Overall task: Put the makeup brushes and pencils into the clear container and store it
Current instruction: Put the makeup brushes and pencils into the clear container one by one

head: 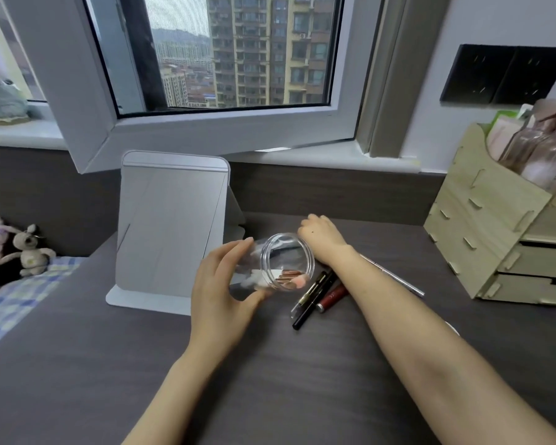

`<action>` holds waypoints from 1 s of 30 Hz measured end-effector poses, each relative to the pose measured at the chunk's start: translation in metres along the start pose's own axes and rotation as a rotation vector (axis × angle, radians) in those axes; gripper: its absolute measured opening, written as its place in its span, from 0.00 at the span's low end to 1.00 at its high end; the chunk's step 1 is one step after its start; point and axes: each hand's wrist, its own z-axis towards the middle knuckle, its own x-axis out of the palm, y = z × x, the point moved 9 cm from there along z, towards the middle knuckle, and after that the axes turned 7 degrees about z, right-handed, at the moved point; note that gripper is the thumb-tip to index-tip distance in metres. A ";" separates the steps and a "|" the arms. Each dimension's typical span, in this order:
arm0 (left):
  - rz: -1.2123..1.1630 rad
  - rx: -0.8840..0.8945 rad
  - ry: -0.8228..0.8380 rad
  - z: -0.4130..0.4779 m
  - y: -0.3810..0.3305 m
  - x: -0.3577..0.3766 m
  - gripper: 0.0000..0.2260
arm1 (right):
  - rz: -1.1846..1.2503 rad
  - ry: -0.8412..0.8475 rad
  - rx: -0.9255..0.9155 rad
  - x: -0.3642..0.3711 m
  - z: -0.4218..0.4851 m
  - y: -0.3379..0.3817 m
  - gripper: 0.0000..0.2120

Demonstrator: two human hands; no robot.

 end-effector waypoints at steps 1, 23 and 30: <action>0.005 0.002 -0.002 0.000 -0.001 0.000 0.31 | -0.010 -0.003 0.005 0.000 -0.002 -0.002 0.11; 0.069 0.042 0.041 -0.006 -0.007 0.010 0.31 | 1.361 -0.885 0.313 -0.173 -0.265 -0.060 0.13; 0.086 0.098 0.090 -0.009 -0.010 0.016 0.33 | 0.850 -0.807 0.079 -0.180 -0.219 0.009 0.06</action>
